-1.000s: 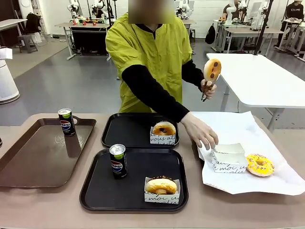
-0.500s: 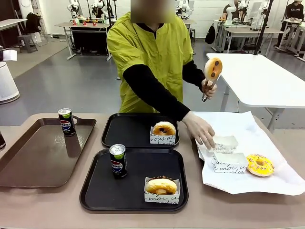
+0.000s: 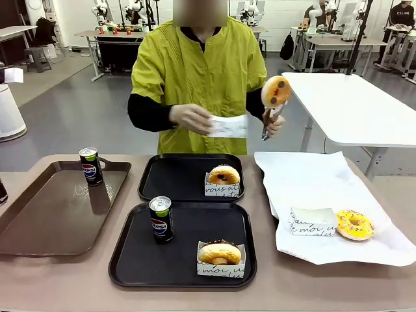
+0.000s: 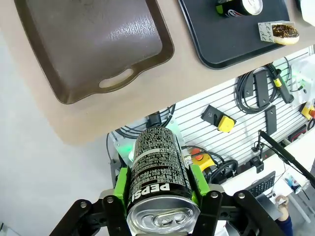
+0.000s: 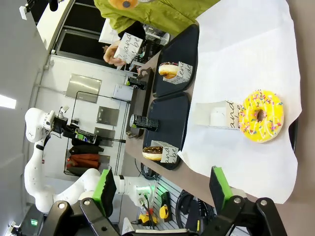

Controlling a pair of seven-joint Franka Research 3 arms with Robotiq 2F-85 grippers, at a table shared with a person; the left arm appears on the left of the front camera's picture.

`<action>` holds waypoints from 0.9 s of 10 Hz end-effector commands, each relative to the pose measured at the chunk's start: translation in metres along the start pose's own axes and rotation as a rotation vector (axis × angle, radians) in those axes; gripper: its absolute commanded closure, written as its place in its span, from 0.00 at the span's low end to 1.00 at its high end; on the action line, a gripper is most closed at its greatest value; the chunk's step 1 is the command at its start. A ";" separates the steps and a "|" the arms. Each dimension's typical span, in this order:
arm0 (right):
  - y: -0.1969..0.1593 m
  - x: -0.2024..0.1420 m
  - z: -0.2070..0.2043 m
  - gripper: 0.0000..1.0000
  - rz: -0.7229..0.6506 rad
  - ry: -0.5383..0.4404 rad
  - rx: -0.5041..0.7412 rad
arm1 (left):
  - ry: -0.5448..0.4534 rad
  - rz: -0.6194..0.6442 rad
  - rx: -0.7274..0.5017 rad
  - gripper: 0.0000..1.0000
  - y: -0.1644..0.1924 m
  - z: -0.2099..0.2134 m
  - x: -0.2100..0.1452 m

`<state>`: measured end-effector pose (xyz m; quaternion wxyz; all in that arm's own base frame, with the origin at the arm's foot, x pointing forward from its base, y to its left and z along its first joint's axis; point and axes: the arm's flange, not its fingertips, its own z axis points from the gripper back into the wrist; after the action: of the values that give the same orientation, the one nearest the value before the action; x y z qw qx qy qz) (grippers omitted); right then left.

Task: Set up donuts and drinks on trays.
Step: Pick up one Pepsi coke from the Handle tray and place it on the Flat Tray without a Pepsi coke.

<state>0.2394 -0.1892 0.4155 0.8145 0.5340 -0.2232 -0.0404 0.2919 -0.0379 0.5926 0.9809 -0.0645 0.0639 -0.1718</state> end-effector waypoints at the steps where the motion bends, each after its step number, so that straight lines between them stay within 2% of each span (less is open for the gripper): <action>1: 0.000 0.000 0.000 0.00 0.006 -0.002 0.011 | 0.000 0.000 0.000 0.41 0.000 0.000 0.000; 4: 0.000 0.000 0.000 0.00 0.006 -0.002 0.011 | -0.112 0.007 0.061 0.41 -0.043 -0.005 0.064; 7: 0.000 0.000 0.000 0.00 0.006 -0.002 0.011 | -0.153 -0.010 0.158 0.41 -0.100 -0.029 0.148; 9: 0.000 0.000 0.000 0.00 0.006 -0.002 0.011 | -0.219 -0.004 0.215 0.41 -0.123 -0.044 0.193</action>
<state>0.2389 -0.1894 0.4157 0.8143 0.5340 -0.2238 -0.0406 0.4062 -0.2193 0.5423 0.9808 0.0002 -0.0474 -0.1894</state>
